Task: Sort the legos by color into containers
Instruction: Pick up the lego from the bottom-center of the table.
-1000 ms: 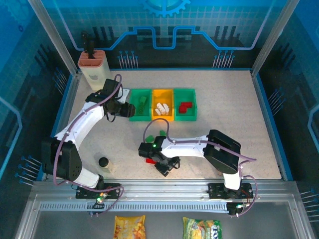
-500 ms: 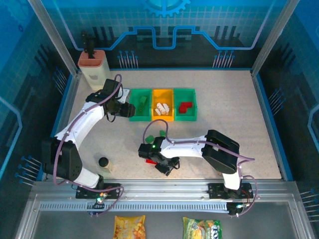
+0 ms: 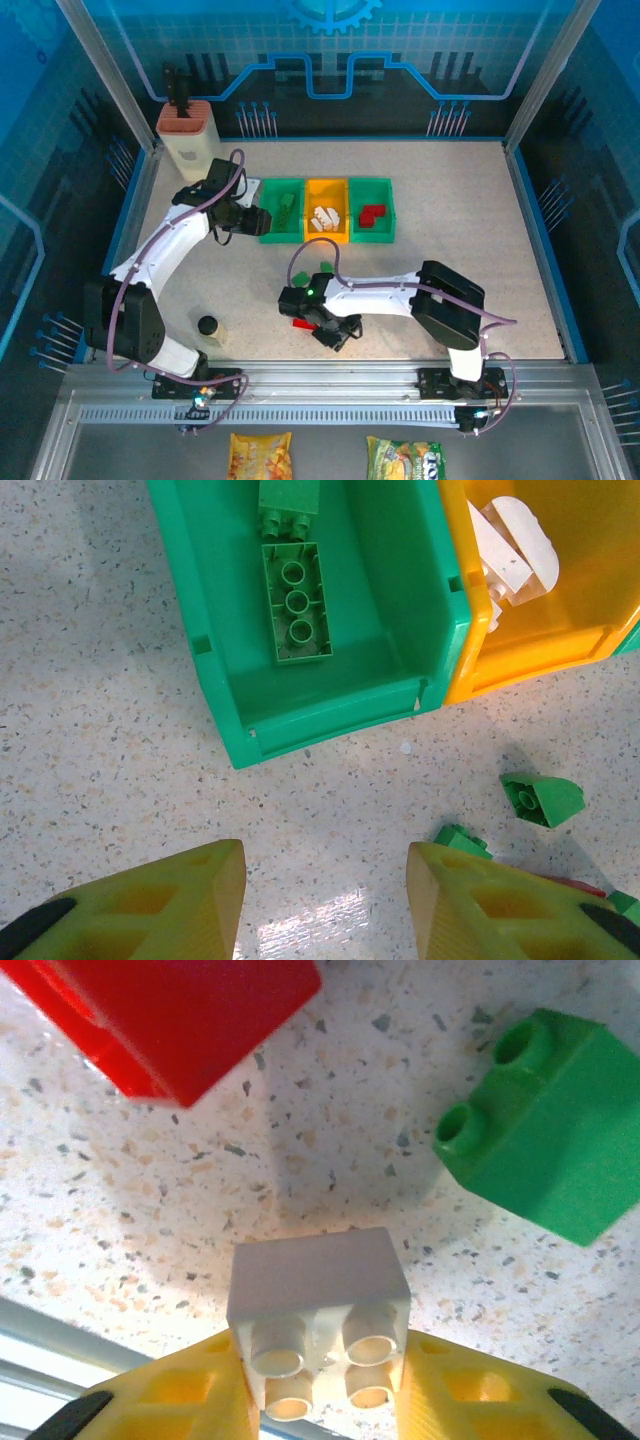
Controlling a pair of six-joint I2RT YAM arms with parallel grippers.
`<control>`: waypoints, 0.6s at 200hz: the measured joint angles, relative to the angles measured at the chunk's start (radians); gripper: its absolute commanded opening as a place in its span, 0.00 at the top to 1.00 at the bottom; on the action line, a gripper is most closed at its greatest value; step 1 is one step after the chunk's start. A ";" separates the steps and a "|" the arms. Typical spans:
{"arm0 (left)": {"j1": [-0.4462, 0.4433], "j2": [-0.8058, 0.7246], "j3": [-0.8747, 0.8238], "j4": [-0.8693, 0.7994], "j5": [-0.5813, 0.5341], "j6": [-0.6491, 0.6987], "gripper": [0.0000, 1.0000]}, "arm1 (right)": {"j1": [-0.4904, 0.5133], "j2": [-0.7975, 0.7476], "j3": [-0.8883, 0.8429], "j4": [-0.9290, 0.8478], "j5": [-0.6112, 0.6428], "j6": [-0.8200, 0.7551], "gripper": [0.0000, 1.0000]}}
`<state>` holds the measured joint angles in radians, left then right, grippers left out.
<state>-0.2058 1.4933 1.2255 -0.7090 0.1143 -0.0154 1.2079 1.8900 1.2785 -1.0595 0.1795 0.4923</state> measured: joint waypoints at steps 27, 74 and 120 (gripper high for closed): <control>0.000 0.000 0.000 0.000 0.000 0.000 0.53 | -0.018 -0.040 0.008 -0.008 0.000 0.000 0.64; 0.000 0.000 0.000 0.000 0.000 0.000 0.53 | -0.097 -0.091 0.036 -0.023 0.000 -0.003 0.64; 0.000 0.000 0.000 0.000 0.000 0.000 0.53 | -0.224 -0.106 0.080 -0.023 0.000 0.000 0.64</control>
<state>-0.2058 1.4933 1.2255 -0.7090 0.1143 -0.0154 0.9844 1.7844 1.3586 -1.0828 0.1799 0.4919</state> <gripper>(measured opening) 0.473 0.364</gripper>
